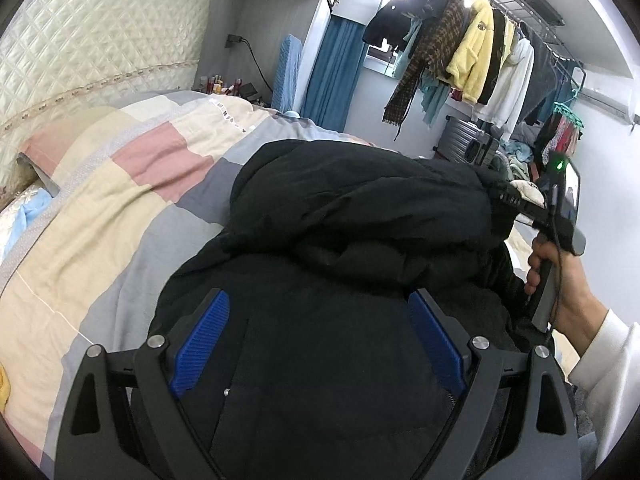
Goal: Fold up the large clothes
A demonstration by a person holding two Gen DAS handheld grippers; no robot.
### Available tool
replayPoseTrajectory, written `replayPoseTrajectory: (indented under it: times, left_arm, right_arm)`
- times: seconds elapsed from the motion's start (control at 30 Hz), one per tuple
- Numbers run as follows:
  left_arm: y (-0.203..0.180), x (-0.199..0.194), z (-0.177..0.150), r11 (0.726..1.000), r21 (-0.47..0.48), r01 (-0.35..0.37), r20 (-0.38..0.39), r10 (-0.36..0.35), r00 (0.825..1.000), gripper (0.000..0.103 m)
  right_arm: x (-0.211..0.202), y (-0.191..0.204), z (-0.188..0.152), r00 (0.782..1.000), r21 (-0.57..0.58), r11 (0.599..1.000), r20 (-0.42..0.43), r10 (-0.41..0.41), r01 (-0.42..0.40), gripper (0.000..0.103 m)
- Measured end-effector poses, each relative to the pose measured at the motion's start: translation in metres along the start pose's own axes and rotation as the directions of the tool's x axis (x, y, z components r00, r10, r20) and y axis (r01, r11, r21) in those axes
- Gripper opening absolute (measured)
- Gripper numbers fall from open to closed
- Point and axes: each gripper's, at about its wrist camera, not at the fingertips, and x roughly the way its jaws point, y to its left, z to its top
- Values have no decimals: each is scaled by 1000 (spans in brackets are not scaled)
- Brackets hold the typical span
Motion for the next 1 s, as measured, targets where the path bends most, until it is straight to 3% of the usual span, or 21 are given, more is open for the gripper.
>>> replayPoseTrajectory:
  times: [0.23, 0.57, 0.73, 0.83, 0.9, 1.0]
  left_arm:
    - [-5, 2, -1, 999, 33, 3, 0, -3, 1000, 91]
    - [-8, 6, -2, 998, 55, -15, -2, 15, 1000, 91]
    - [0, 3, -1, 1000, 22, -21, 5, 21, 1000, 91]
    - [1, -1, -1, 1000, 15, -24, 16, 24, 1000, 91]
    - [-1, -4, 1, 999, 33, -31, 24, 30, 999, 91]
    - [-1, -15, 6, 996, 66, -61, 54, 58, 997, 91]
  right_arm:
    - [33, 12, -29, 998, -109, 993, -48, -49, 43, 15]
    - [70, 6, -51, 992, -47, 999, -130, -6, 0, 22]
    - [60, 3, -47, 987, -25, 999, -160, 25, -29, 25]
    - [37, -3, -42, 988, -9, 999, -146, 48, -50, 38]
    - [20, -6, -41, 990, -7, 998, -129, 55, -56, 67]
    - [-16, -17, -36, 989, 31, 996, -119, 85, -82, 70]
